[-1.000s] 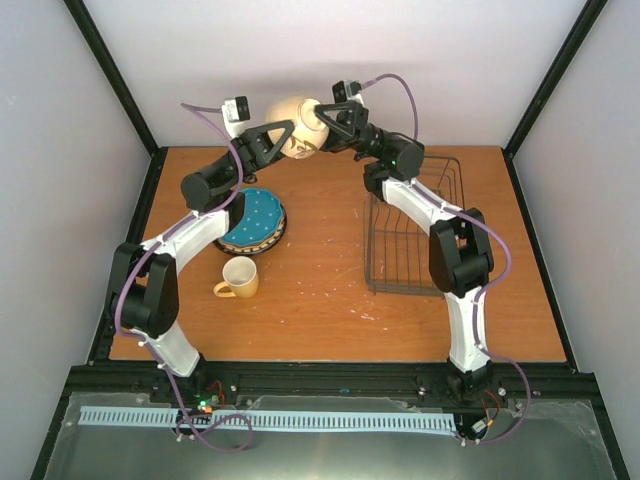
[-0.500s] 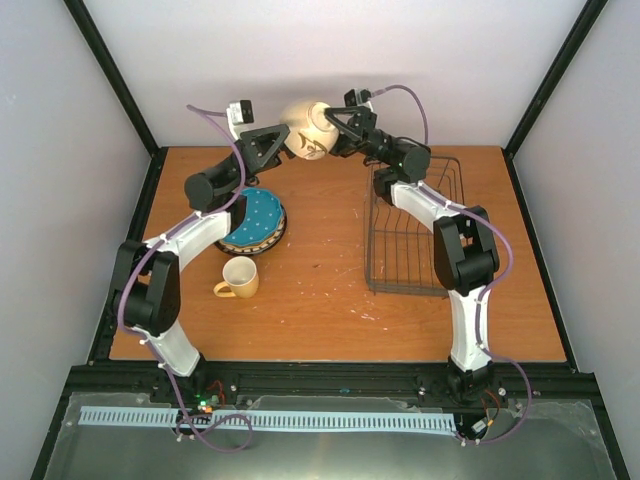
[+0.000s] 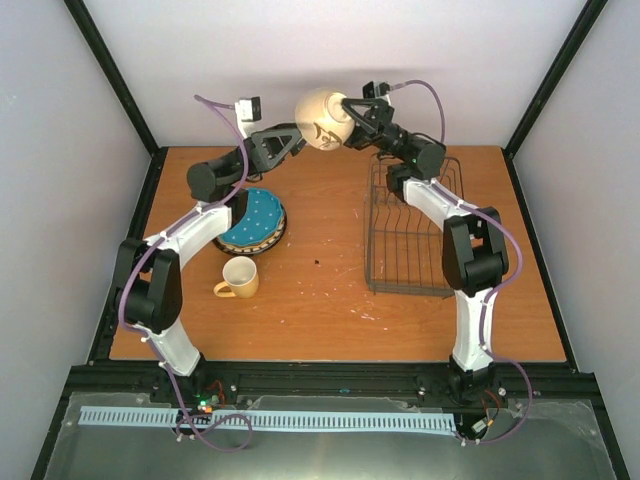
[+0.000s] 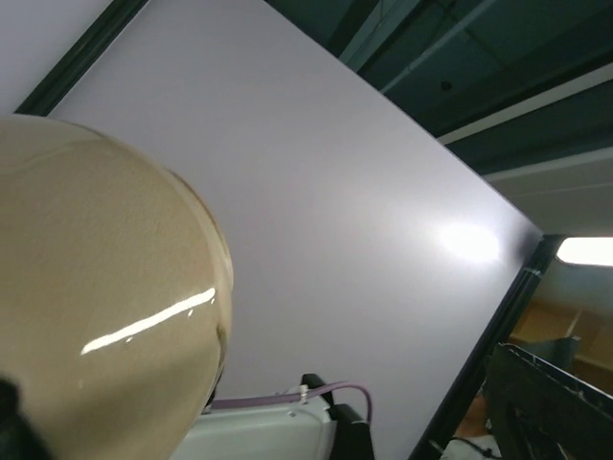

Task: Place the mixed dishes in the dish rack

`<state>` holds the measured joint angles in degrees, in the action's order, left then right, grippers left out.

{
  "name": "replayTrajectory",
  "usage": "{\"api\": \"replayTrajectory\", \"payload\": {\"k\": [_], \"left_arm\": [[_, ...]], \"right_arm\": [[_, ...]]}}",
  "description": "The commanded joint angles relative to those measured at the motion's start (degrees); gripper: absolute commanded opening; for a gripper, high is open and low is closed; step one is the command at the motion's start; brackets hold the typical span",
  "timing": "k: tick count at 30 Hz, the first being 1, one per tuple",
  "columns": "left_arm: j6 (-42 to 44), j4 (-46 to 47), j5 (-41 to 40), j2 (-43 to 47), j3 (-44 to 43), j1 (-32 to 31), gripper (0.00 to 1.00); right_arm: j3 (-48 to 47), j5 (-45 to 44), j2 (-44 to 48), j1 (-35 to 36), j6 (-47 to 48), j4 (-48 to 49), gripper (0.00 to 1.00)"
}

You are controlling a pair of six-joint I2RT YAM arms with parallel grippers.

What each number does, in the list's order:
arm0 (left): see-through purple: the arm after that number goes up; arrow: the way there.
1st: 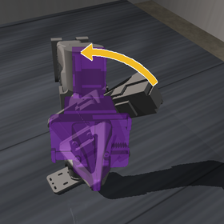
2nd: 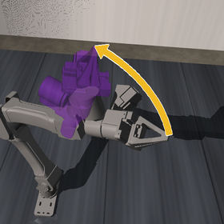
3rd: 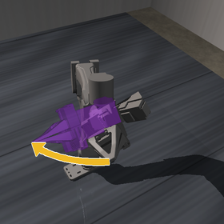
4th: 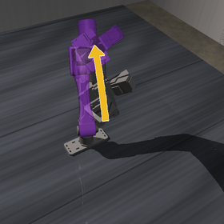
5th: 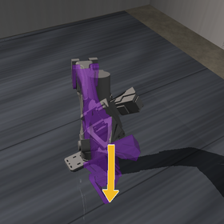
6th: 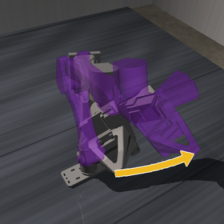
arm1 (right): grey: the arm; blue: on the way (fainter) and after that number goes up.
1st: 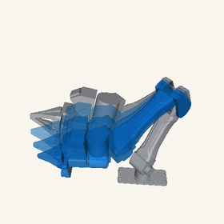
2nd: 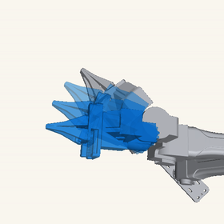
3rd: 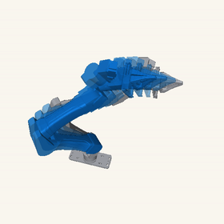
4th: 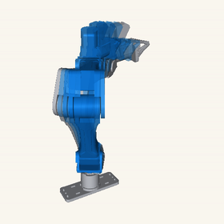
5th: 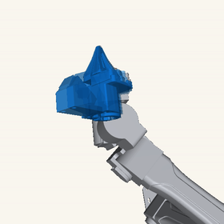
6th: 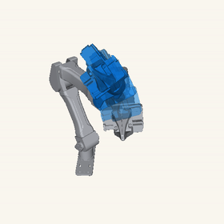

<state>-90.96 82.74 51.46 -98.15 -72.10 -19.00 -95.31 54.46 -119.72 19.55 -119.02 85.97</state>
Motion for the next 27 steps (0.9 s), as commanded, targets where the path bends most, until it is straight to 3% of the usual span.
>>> {"api": "replayTrajectory", "payload": {"k": [1, 6, 13, 21, 27], "left_arm": [[9.24, -6.02, 5.02, 2.68, -3.57, 0.37, 1.00], [25.13, -25.47, 8.59, 5.47, -6.47, 0.37, 1.00], [44.29, -50.35, 6.96, 8.29, -9.36, 1.27, 1.00], [67.44, -75.71, -4.93, 10.17, -11.05, 2.10, 1.00], [73.96, -82.53, -13.67, 11.25, -9.05, 4.44, 1.00]], "right_arm": [[-0.19, -6.19, 3.73, -2.39, -15.26, 10.07, 0.03], [0.99, -4.99, 5.22, -3.88, -14.23, 8.65, 0.03], [5.13, 0.49, 9.73, -7.81, -8.96, 1.38, 0.03], [14.31, 4.59, 16.95, -12.41, -1.36, -8.21, 0.03], [20.93, 6.89, 21.21, -15.65, 3.35, -15.62, 0.03]]}}
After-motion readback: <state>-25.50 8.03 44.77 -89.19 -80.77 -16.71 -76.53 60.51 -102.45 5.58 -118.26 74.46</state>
